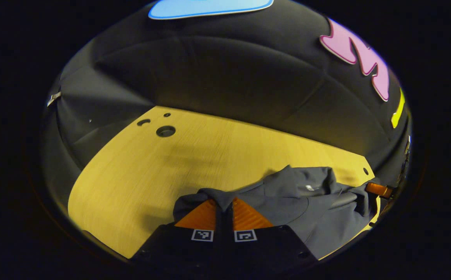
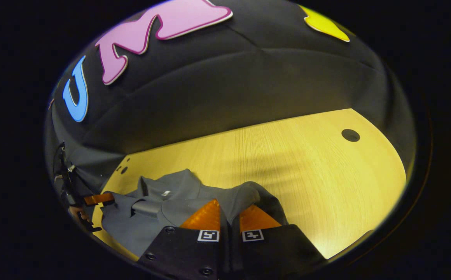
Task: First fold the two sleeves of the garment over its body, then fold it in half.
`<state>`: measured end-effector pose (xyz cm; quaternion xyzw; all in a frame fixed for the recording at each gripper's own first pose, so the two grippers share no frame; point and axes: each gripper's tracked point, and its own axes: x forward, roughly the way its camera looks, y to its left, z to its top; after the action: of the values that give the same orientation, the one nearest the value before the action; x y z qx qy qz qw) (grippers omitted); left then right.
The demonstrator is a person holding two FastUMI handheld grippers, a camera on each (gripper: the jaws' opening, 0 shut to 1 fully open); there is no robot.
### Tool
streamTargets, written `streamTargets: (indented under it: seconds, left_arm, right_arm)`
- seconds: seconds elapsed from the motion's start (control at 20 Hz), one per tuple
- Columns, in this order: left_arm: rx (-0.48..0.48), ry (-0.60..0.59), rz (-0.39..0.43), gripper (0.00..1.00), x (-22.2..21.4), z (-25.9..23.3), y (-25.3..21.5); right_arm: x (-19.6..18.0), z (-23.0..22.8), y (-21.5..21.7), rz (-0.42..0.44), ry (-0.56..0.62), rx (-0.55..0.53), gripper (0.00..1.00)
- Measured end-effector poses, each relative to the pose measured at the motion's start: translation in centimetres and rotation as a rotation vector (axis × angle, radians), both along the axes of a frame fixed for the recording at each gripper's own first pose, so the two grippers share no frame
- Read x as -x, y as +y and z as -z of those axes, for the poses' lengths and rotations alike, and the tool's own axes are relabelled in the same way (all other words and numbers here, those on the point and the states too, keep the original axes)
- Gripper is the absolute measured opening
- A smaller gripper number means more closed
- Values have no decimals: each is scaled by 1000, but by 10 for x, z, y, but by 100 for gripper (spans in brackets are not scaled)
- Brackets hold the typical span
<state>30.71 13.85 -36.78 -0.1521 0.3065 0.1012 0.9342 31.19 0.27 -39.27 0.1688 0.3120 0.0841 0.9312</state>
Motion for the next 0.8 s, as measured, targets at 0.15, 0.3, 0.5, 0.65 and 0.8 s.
streamTargets:
  seconds: [0.15,0.3,0.5,0.65,0.8]
  left_arm:
    - [-39,22,17,5,-4,23,2]
    - [-89,30,35,6,-1,33,-3]
    - [-127,48,37,6,0,29,-4]
    - [-172,73,46,17,5,21,-8]
    - [-166,61,59,40,12,7,-17]
  right_arm:
    - [0,30,4,-29,34,60,7]
    - [-2,36,7,-39,36,82,7]
    - [-1,29,6,-13,60,33,15]
    - [3,21,3,-7,65,31,31]
    - [13,6,-3,-11,56,53,59]
